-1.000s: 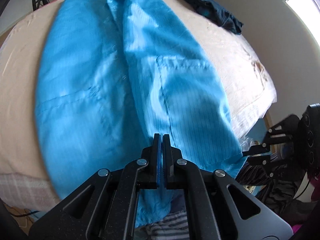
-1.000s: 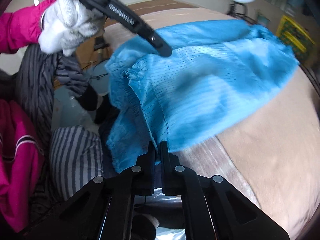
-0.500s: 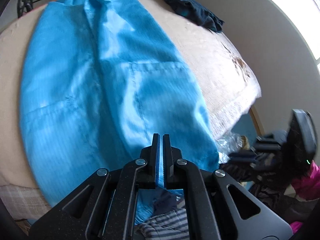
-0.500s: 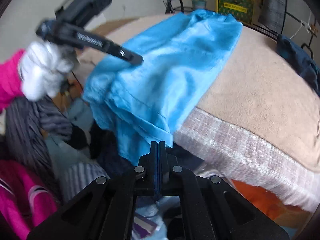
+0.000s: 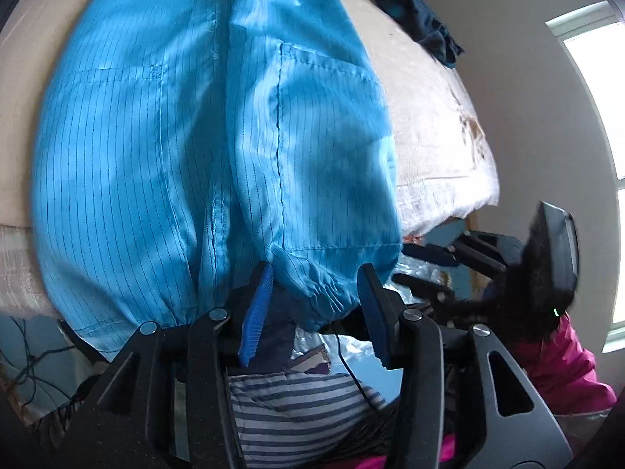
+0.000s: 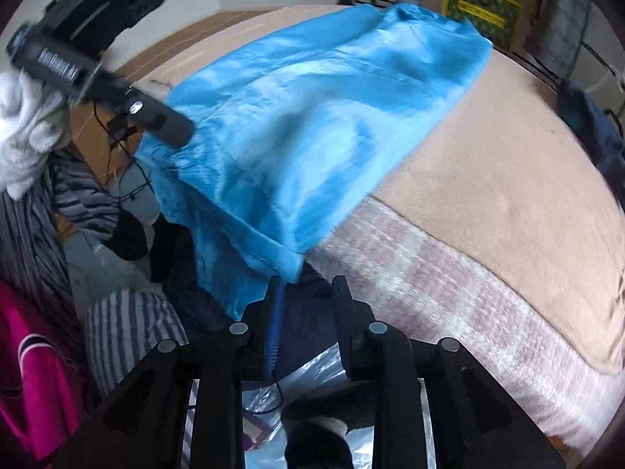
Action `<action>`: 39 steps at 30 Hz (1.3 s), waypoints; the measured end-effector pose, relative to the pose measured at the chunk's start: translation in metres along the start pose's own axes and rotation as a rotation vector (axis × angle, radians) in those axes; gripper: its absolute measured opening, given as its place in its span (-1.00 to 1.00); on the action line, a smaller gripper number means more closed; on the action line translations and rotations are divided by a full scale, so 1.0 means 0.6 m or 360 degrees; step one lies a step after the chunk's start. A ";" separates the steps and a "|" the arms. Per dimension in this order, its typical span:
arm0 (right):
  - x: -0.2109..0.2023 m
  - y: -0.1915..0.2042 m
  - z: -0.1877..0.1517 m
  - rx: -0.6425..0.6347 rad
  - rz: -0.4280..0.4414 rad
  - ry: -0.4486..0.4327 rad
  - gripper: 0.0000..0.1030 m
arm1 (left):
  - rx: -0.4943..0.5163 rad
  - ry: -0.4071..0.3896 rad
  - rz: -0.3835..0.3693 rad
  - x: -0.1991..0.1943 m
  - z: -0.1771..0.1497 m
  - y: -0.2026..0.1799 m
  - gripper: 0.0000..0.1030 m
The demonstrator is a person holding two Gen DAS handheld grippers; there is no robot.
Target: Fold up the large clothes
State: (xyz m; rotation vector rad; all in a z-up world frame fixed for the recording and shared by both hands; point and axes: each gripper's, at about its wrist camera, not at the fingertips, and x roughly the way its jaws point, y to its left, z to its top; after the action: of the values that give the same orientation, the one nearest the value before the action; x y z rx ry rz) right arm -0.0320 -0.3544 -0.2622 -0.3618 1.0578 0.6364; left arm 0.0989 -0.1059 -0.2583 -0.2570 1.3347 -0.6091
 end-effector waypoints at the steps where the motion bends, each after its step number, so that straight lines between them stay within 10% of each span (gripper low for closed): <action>1: 0.001 0.008 0.002 -0.0031 -0.0002 -0.0001 -0.55 | -0.0007 0.0016 0.0039 0.007 -0.001 0.001 -0.11; 5: -0.006 0.025 0.005 -0.0109 -0.0008 -0.0033 -0.56 | -0.0072 0.0103 -0.0009 0.035 -0.016 0.002 -0.11; 8: -0.011 0.023 0.006 -0.0097 0.0016 -0.0056 -0.56 | -0.0030 0.0104 -0.0046 0.048 -0.023 -0.009 -0.83; 27: 0.006 0.036 0.063 -0.0704 0.0364 -0.0217 -0.56 | 0.0233 -0.0081 0.0398 -0.072 0.020 0.010 -0.86; 39: 0.046 0.060 0.113 -0.0764 0.0541 -0.0183 -0.56 | 0.0275 -0.0131 0.0433 -0.075 0.022 0.006 -0.86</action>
State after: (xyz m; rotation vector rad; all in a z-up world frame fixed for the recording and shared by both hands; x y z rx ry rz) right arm 0.0009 -0.2800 -0.2551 -0.5588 0.8545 1.2096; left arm 0.1077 -0.0802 -0.2196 0.0406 1.2037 -0.4750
